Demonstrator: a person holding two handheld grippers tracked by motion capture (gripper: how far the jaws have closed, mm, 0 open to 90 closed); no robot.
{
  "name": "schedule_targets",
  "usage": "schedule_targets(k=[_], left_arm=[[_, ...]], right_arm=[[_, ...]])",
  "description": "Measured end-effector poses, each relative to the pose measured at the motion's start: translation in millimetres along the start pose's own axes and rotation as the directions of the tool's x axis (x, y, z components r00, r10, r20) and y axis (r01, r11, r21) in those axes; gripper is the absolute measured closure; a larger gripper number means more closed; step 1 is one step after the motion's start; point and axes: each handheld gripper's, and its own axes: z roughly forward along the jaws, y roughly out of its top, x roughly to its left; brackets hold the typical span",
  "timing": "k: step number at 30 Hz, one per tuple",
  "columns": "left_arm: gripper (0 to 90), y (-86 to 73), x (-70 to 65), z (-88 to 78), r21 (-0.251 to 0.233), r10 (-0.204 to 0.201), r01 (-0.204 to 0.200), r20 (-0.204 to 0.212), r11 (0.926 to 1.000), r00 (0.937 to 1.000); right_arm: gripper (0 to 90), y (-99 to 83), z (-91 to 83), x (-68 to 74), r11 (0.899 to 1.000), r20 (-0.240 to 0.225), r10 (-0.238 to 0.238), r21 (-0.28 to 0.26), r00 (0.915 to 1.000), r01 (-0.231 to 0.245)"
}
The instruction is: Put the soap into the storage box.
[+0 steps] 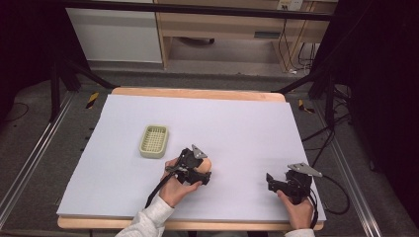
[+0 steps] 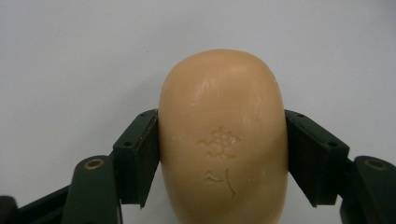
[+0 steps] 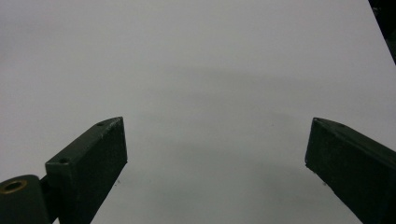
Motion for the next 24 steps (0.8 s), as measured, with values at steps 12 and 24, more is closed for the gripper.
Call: schedule_targets(k=[12, 24], left_arm=[[31.9, 3.1, 8.9, -19.0, -0.046, -0.033, 0.032, -0.006, 0.9984, 0.9995], [32.0, 2.3, 28.2, -36.3, -0.089, -0.091, 0.087, -0.034, 0.9922, 0.9953]], right_arm=[[5.8, 0.0, -0.1, 0.0, 1.000, -0.001, 0.001, -0.001, 1.0000, -0.001], [5.8, 0.1, -0.6, -0.1, 1.000, -0.002, 0.003, -0.001, 1.0000, -0.003]])
